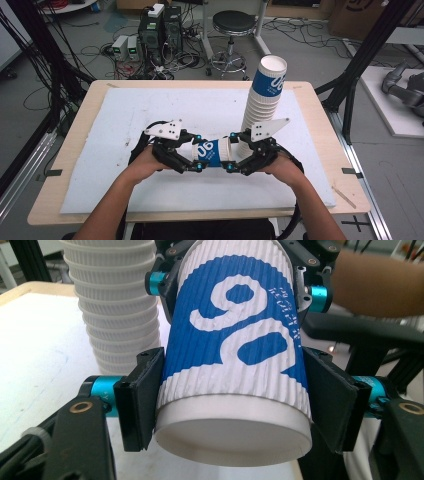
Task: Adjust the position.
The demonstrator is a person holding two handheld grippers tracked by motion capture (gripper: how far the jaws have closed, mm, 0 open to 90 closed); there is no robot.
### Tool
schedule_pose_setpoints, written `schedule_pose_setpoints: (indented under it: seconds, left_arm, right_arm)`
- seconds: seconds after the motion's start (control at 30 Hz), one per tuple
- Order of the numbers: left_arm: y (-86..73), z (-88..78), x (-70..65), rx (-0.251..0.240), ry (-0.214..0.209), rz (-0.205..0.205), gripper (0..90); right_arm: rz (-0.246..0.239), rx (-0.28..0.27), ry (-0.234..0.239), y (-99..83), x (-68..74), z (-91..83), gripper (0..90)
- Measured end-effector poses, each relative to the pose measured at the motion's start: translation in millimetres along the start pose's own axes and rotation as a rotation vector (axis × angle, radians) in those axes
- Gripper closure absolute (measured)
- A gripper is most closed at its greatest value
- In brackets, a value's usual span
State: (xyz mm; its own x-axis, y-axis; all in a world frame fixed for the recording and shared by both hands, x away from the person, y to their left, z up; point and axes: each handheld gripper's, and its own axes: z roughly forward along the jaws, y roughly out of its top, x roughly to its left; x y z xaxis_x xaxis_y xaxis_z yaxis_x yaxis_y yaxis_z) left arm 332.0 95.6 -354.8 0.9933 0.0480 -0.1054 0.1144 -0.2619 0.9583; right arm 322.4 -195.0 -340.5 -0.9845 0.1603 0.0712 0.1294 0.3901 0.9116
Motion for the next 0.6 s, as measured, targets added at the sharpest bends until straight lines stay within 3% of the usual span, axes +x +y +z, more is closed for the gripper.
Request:
schedule_pose_setpoints:
  seconds: [0.17,0.37,0.6]
  left_arm:
    - [-10.0,-4.9,2.4,-0.102,0.004,-0.04,29.8]
    - [-17.2,-5.7,2.8,-0.159,0.011,-0.059,29.6]
    - [-18.2,-2.5,1.9,-0.154,-0.001,-0.043,29.4]
  right_arm:
    - [0.057,-0.112,-0.022,-1.4,-1.6,-5.9,18.3]
    - [0.081,-0.123,-0.038,-5.2,-0.7,-1.9,17.3]
    - [0.071,-0.109,-0.018,-7.9,0.7,5.2,18.3]
